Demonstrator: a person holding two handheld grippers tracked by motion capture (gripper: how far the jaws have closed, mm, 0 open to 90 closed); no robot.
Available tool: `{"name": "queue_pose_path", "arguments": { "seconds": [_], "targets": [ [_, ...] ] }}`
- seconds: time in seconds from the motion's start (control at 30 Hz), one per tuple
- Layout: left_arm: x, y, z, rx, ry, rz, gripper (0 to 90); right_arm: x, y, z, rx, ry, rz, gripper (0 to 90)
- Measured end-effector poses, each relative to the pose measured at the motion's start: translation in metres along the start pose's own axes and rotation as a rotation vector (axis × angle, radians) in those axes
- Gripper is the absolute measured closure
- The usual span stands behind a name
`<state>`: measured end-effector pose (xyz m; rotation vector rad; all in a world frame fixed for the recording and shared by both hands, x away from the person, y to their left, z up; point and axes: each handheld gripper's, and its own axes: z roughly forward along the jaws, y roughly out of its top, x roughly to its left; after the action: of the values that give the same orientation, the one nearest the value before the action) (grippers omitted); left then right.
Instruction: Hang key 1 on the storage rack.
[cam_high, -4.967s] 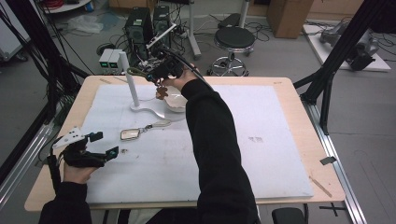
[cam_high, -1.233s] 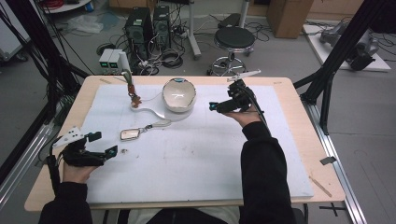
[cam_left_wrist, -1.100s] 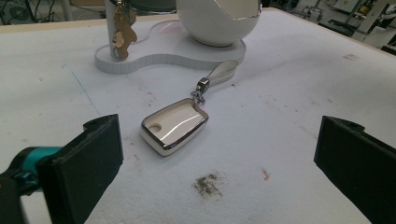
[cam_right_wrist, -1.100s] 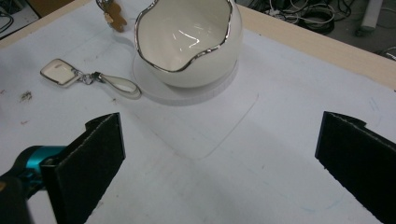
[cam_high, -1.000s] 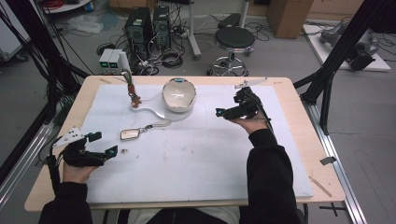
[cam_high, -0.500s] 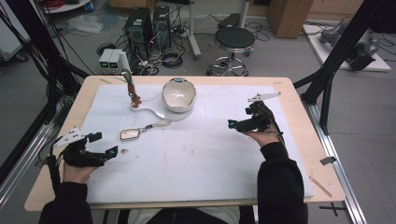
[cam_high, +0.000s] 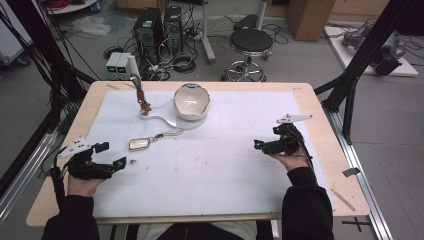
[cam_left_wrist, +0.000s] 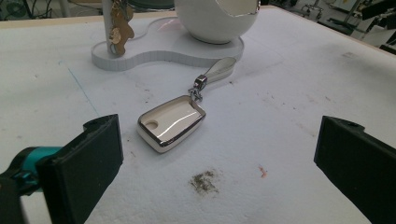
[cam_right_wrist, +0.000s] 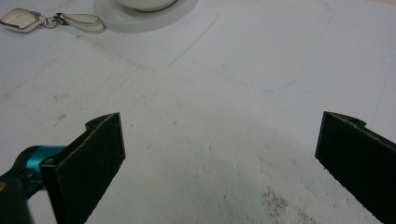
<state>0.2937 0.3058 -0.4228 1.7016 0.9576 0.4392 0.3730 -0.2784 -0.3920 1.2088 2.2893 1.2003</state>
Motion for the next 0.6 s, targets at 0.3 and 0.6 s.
{"name": "queue_pose_path", "arguments": {
  "seconds": [0.3,0.6],
  "targets": [
    [0.000,-0.001,-0.001,0.000,0.008,0.001,1.7,-0.002,-0.025,-0.008,-0.008,-0.014,0.007,0.6],
    [-0.002,0.003,0.008,0.035,0.009,0.006,1.7,-0.002,-0.042,-0.019,-0.036,-0.033,0.015,0.6]
  ]
}}
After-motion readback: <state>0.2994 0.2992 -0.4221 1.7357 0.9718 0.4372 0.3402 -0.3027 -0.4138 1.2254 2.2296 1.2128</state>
